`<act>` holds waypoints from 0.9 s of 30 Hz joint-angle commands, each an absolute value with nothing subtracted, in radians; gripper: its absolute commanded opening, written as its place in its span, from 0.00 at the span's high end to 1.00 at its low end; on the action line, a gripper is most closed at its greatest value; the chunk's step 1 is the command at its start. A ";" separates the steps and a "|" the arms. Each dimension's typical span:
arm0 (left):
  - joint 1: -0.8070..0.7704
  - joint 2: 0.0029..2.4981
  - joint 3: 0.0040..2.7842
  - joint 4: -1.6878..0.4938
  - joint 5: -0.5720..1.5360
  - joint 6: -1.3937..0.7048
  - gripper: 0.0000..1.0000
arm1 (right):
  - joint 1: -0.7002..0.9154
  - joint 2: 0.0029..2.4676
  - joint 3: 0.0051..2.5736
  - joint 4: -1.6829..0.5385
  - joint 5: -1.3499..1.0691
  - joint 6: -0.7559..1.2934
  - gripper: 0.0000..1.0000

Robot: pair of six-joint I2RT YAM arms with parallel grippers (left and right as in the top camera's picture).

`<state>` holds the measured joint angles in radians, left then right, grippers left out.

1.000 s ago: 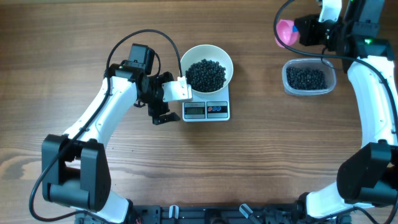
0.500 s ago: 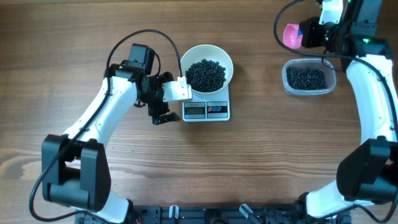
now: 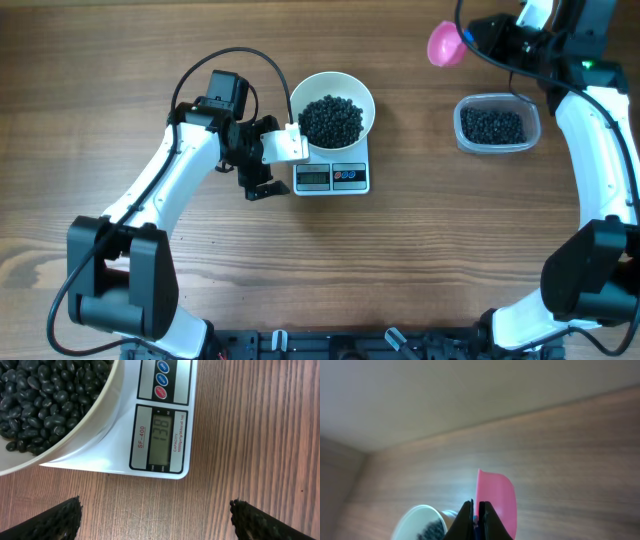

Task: Scoop item into bowl and weigh 150g on scale
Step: 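Carry the empty scoop back right to the bean tub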

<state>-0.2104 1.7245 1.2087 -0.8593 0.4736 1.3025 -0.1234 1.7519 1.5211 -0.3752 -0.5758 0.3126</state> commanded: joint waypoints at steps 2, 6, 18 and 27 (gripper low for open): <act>-0.211 1.717 1.201 -0.859 0.497 1.294 0.00 | -0.121 1.760 1.545 -0.292 -0.649 0.460 0.96; -0.211 1.717 1.201 -0.859 0.497 1.294 0.00 | -0.121 1.761 1.544 -0.310 -0.650 0.598 0.96; -0.211 1.717 1.201 -0.859 0.497 1.294 0.00 | -0.144 1.761 1.545 -0.592 -0.649 0.863 0.96; -0.211 1.717 1.201 -0.859 0.497 1.294 0.00 | -0.283 1.756 1.545 -0.569 -0.683 0.757 0.96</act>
